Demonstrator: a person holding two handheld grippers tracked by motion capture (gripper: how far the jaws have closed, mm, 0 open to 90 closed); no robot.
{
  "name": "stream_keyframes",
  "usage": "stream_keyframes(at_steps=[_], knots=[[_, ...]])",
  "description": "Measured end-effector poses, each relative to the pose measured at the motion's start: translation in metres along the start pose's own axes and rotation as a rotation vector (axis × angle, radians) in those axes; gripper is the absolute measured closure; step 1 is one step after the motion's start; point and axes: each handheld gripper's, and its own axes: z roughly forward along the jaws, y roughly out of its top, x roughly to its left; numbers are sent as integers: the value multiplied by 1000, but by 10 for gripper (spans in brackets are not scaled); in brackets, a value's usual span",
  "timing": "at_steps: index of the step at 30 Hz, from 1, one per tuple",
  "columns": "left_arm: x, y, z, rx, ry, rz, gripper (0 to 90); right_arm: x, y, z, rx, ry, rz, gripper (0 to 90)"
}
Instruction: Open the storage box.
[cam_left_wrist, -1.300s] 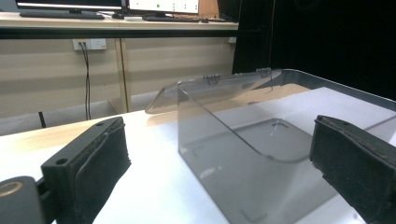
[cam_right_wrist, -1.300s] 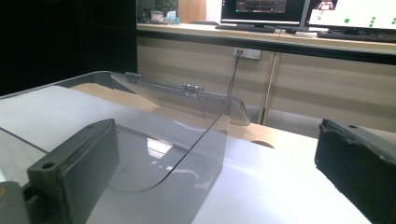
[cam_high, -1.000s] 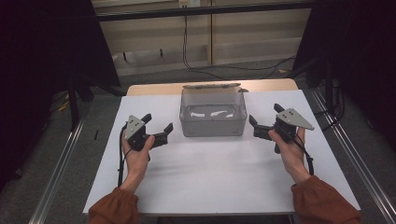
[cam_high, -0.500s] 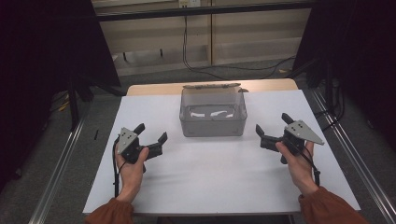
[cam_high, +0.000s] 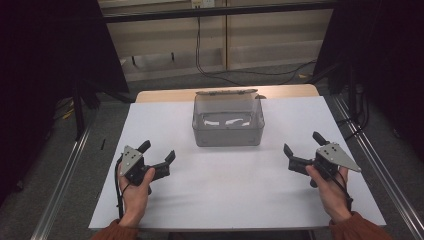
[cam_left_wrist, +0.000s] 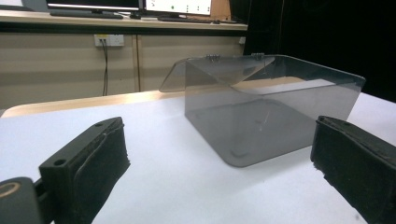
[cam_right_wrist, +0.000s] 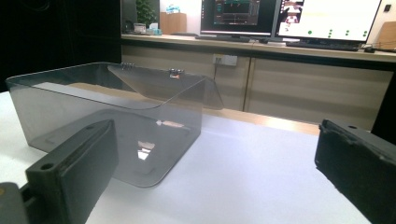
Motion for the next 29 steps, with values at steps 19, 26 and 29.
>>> stream_keyframes(at_steps=[19, 26, 29], knots=[[-5, -14, -37, 5, 70, -5, 36, -11, -16, -38, 12, -46, -9, 0], [-8, -19, -42, 21, 72, 14, 36, -9, -20, -43, 8, -47, 0, 0], [-8, -17, -39, 13, 56, 4, 36, -7, -18, -40, -8, -48, -11, 0]])
